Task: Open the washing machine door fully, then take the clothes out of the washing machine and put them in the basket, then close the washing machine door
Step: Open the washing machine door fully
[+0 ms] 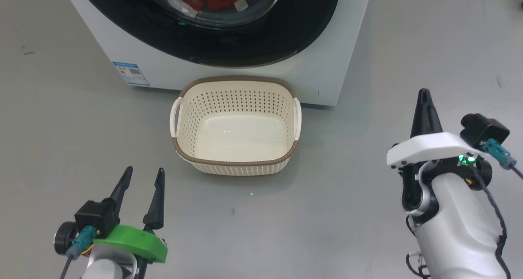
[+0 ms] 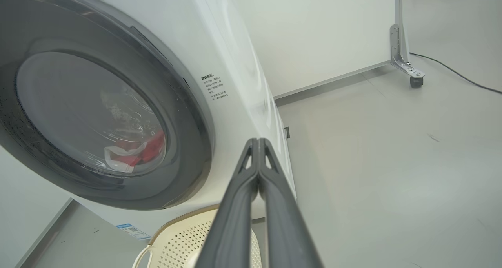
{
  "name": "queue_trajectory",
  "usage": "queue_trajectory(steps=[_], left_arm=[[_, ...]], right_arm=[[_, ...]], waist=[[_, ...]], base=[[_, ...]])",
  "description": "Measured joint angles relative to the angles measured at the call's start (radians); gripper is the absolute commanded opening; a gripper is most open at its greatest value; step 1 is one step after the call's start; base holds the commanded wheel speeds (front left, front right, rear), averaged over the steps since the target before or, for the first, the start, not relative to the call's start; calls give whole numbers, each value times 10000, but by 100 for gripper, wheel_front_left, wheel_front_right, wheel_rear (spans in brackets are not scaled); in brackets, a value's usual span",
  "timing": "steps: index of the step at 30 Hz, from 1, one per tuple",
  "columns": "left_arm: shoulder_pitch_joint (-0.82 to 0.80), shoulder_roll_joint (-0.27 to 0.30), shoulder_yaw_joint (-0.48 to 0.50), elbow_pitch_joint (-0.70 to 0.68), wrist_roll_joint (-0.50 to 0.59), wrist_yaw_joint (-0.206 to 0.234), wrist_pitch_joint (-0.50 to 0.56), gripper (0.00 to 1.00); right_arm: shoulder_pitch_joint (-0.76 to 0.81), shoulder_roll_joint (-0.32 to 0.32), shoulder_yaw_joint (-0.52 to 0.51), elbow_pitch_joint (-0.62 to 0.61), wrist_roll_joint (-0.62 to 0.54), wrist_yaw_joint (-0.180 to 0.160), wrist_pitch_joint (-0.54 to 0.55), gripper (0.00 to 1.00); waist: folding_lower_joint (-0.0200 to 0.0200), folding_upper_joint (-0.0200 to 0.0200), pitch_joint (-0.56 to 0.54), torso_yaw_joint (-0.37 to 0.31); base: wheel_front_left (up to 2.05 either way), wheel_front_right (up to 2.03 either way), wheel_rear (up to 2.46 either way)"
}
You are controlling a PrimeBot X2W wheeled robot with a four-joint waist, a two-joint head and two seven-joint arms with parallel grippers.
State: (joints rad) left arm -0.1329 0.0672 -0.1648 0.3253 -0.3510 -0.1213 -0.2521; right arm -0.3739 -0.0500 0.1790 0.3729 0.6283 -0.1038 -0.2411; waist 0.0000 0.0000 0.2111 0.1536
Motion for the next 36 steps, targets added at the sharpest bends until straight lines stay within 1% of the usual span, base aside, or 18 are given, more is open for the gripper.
queue_trajectory(steps=[5,9,16,19,23,29,31,36], left_arm=[[-485,2,-230,-205,-77,-42,0,100],[-883,-54,-545,-633,-577,-42,0,100],[-1290,-142,-892,-934,-861,-44,0,100],[-1350,-138,-966,-970,-991,-44,0,100],[-1414,-134,-1083,-982,-1120,-44,0,100],[-1644,-138,-1333,-1005,-1246,-44,0,100],[-1720,-136,-1373,-1012,-1300,-44,0,100],[-1835,-121,-1406,-1018,-1434,-44,0,100]], right_arm=[[-831,-13,-535,-192,886,-2,207,0],[-1509,-132,-817,-198,867,-13,405,0],[-2460,-192,-1254,-280,1312,-13,756,0],[-2975,-176,-1452,-366,1885,-13,1049,0],[-3546,-171,-1615,-372,2274,-17,1438,0],[-4389,-219,-1843,-297,2571,-50,2034,0],[-4632,-282,-1883,-255,2619,-117,2240,0],[-5357,-387,-2019,-196,2947,-121,2734,0]], waist=[[0,0,522,244],[0,0,955,462],[0,0,1558,835],[0,0,1844,996],[0,0,2192,1179],[0,0,2625,1449],[0,0,2750,1536],[1,0,3050,1733]], base=[[0,0,0],[0,0,0],[0,0,0],[0,0,0],[0,0,0],[0,0,0],[0,0,0],[0,0,0]])
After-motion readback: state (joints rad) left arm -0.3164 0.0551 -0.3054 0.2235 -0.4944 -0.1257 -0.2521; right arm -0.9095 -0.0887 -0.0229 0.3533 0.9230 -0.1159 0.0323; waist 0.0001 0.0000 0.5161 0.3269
